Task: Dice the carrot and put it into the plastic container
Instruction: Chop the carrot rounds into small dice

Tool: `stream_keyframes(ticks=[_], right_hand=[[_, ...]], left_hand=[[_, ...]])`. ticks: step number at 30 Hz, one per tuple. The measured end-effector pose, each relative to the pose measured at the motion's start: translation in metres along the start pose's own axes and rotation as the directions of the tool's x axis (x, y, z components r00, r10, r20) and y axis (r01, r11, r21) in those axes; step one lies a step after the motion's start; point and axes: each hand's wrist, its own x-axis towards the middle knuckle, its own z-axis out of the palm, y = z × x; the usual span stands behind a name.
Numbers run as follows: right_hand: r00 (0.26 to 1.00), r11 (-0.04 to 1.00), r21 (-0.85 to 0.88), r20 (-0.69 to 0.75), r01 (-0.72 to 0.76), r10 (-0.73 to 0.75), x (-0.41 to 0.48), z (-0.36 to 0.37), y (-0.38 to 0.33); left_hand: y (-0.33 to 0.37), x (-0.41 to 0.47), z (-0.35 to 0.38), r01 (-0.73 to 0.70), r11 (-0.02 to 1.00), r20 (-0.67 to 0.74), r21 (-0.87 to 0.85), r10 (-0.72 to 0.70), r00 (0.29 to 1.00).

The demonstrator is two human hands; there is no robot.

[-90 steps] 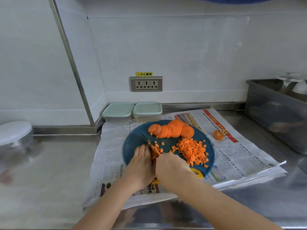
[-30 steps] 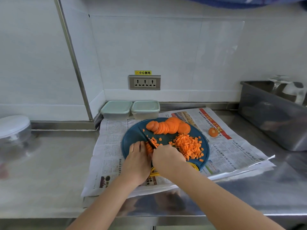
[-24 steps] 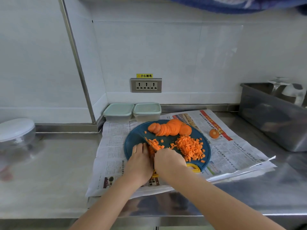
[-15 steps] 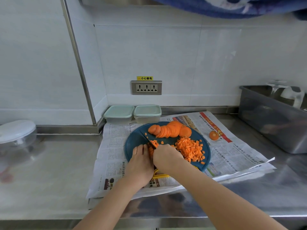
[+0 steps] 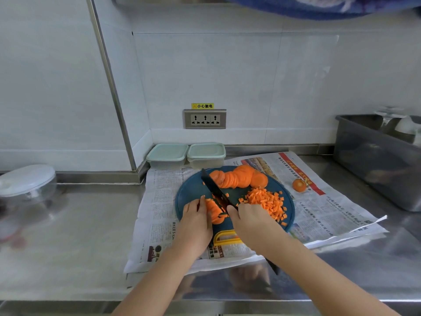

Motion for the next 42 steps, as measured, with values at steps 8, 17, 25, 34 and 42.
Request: stream_keyframes(ticks=[8,17,25,34,42], right_hand=[[0.995,0.998,-0.066,-0.098,-0.025,0.018,-0.020,0.013,-0.013],[0.998,0.970,-0.237,-0.038,-0.048,0.040,-0.021,0.021,-0.024],[0.991,0.972,-0.198,0.016,-0.126,0.132,-0.007,0.030,-0.033],[0.998,0.971,-0.235,0.056,0.035,-0.023,0.017,0.025,-0.023],[0.959,0.887,-0.366,0.123,0.282,-0.254,0.034,0.000,-0.015]], left_hand=[[0.004,-0.003,-0.002,0.002,1.000,-0.032,-0.009,-0.003,0.999],[0.003,0.000,-0.007,-0.029,0.997,-0.077,-0.072,0.023,0.997],[0.006,0.001,-0.009,-0.051,0.998,-0.079,-0.042,0.048,0.996],[0.000,0.002,0.001,-0.060,0.994,-0.117,-0.090,0.049,0.992],[-0.001,0.001,0.000,-0.056,0.990,-0.126,-0.129,0.039,0.991]])
